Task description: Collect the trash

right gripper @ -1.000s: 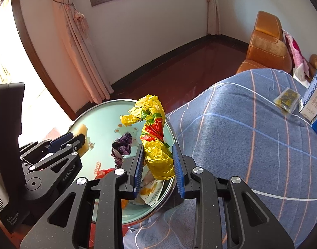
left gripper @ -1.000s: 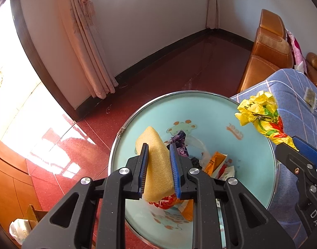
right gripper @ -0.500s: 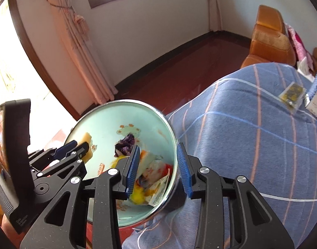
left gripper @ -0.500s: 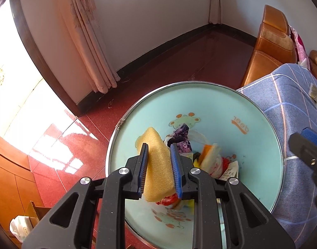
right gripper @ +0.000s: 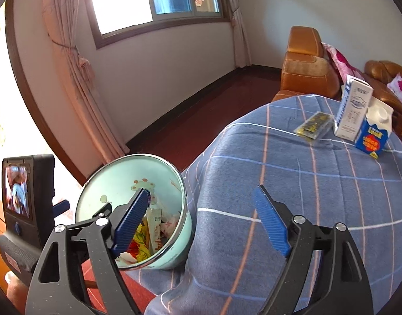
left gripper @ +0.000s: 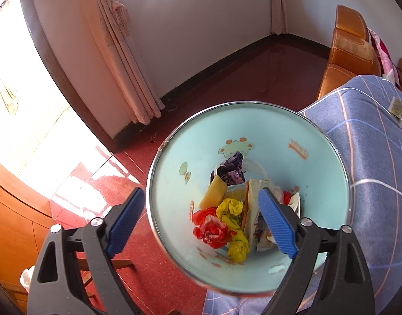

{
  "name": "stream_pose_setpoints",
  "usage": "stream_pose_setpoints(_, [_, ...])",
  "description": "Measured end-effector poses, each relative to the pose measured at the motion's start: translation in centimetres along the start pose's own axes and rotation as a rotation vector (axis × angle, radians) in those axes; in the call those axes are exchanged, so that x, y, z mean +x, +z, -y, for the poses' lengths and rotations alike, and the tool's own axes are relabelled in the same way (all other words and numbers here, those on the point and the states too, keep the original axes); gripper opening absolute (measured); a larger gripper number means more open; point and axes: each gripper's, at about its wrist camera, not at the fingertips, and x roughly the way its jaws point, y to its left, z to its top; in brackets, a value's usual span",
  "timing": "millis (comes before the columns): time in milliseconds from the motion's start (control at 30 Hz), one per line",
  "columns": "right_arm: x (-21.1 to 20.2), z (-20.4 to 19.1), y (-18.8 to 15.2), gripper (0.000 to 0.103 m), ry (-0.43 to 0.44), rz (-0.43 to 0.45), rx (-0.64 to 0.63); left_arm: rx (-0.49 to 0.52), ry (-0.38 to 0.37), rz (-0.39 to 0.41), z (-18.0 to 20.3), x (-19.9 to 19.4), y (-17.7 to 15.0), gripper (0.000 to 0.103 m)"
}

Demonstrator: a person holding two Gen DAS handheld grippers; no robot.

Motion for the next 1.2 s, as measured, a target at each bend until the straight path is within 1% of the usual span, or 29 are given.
stream_pose_setpoints(67, [-1.4,0.4,-0.2,0.086,0.012,0.018,0.028,-0.009,-0.002,0.016,-0.2,-1.2,-0.7,0.089])
stream_pose_setpoints(133, [-2.6,0.4,-0.5,0.089,0.014,0.041,0.028,-0.020,-0.002,0.038,-0.5,-2.8,-1.6,0.091])
stream_pose_setpoints(200, [-3.8,0.2,-0.8,0.093,0.010,0.067,0.017,-0.036,0.000,0.062,-1.0,-4.6,-2.8,0.096])
stream_pose_setpoints(300, [-6.0,0.2,-1.4,0.094,0.009,0.112,0.005,-0.049,0.001,0.112,-1.6,-7.1,-4.2,0.097])
stream_pose_setpoints(433, [-8.1,0.0,-1.9,0.094,0.036,0.121,0.000,-0.049,0.018,0.195,-2.5,-10.7,-5.6,0.097])
stream_pose_setpoints(533, [-10.2,-0.3,-2.4,0.094,0.044,0.153,-0.018,-0.067,0.010,0.260,-3.3,-13.7,-6.0,0.097])
stream_pose_setpoints(667, [-13.8,-0.7,-2.9,0.094,0.015,0.235,-0.053,-0.085,-0.015,0.347,-4.0,-17.4,-6.3,0.097])
stream_pose_setpoints(800, [-17.3,-0.6,-3.0,0.094,0.003,0.327,-0.047,-0.087,-0.025,0.431,-4.4,-21.1,-6.7,0.097])
stream_pose_setpoints(967, [-21.2,-0.6,-3.4,0.094,0.002,0.436,-0.044,-0.088,-0.011,0.501,-4.4,-24.1,-6.8,0.097])
stream_pose_setpoints(1033, [-22.3,-0.8,-3.5,0.095,-0.002,0.461,-0.055,-0.089,-0.016,0.527,-4.5,-25.0,-6.9,0.097])
stream_pose_setpoints(1200, [-23.4,-0.5,-3.8,0.095,-0.019,0.493,-0.052,-0.075,-0.022,0.552,-4.3,-26.2,-7.2,0.097])
